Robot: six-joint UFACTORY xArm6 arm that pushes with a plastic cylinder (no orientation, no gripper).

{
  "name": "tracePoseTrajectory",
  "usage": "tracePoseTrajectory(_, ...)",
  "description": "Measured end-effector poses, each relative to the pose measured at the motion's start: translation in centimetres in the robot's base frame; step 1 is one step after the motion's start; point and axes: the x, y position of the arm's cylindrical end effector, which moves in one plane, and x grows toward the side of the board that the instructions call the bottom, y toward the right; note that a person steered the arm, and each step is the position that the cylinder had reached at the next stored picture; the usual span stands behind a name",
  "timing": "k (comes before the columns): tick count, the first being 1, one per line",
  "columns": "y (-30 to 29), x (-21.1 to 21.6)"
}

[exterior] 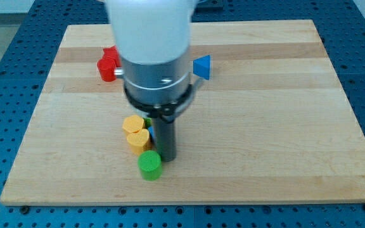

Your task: Separate the blue cube from the group of blocks

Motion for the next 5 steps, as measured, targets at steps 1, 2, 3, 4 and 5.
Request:
tracePoseTrajectory(1,-1.8,0.4)
tracePoseTrajectory(2,-2.4,-1.2)
tracePoseTrajectory(3,-0.7,-4.0)
tracePoseTrajectory(4,2.1,-4.8)
tracePoseTrajectory(5,2.1,-2.4)
